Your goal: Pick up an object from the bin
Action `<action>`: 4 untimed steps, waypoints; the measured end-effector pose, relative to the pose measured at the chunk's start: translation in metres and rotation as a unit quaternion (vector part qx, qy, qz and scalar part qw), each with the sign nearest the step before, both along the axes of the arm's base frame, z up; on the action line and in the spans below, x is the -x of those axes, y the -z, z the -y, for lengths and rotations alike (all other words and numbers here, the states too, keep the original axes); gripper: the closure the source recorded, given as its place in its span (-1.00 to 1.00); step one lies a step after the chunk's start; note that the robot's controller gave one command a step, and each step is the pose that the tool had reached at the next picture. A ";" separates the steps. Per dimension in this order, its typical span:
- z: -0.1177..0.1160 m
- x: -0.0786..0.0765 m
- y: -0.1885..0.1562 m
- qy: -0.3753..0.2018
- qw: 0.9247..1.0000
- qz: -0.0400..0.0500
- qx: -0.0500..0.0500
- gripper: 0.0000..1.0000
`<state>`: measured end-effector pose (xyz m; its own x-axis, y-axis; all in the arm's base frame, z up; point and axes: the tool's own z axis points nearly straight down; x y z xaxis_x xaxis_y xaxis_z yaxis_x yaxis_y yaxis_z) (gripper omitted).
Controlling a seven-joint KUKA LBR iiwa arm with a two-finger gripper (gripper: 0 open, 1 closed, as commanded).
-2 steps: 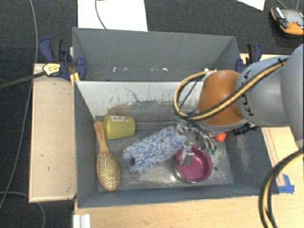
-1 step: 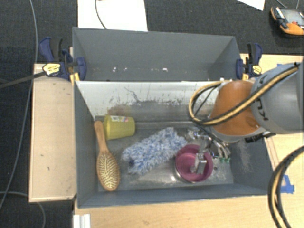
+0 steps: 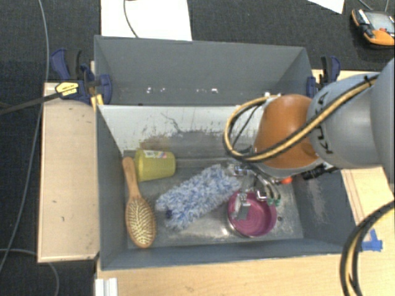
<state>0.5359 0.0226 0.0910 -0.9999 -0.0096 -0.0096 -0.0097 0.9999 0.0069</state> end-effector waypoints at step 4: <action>0.006 0.010 0.020 0.003 1.000 0.004 0.004 -1.00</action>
Offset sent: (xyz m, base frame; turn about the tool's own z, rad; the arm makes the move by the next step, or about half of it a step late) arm -0.0017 0.0092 -0.0210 -0.0016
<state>0.5263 0.0167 0.0710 -0.9998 -0.0047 -0.0184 -0.0047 1.0000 -0.0021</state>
